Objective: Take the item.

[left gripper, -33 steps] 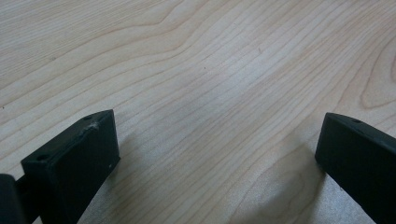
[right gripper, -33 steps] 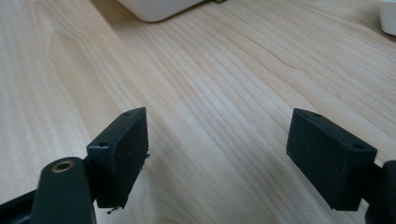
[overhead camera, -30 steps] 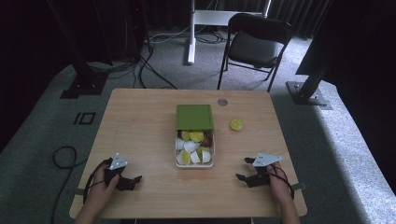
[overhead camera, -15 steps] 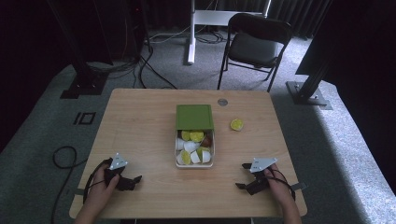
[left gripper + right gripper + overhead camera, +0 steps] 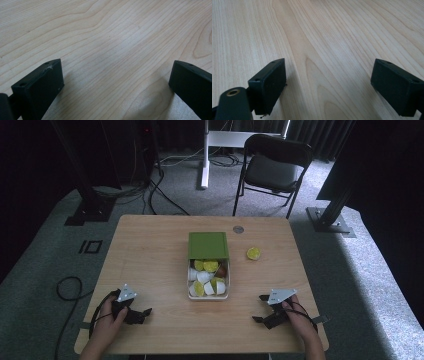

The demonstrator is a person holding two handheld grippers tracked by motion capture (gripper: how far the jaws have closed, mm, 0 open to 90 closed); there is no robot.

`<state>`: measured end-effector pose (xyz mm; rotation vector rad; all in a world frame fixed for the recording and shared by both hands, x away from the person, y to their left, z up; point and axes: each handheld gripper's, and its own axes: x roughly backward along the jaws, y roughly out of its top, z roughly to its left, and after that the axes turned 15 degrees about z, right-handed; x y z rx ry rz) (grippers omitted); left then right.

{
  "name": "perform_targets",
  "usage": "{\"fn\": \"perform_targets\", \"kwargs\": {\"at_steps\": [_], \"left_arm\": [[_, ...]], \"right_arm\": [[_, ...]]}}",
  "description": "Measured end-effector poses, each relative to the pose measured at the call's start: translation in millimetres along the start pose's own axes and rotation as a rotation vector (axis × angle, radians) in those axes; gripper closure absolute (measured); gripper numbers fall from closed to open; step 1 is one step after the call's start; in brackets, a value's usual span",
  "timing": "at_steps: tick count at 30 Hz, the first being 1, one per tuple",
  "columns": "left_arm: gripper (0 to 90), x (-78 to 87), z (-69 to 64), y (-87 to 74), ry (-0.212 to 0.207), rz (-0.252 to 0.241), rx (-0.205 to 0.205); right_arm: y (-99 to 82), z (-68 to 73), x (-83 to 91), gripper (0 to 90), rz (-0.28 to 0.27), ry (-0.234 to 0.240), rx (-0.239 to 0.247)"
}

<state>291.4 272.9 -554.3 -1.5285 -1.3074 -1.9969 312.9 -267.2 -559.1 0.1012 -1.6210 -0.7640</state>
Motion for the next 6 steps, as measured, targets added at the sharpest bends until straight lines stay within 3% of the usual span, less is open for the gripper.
{"fn": "perform_targets", "kwargs": {"at_steps": [6], "left_arm": [[0.5, 0.0, 0.0, 0.0, 0.000, 0.000, 0.000]], "right_arm": [[-0.1, -0.4, 0.1, 12.6, -0.001, 0.004, -0.001]]}}
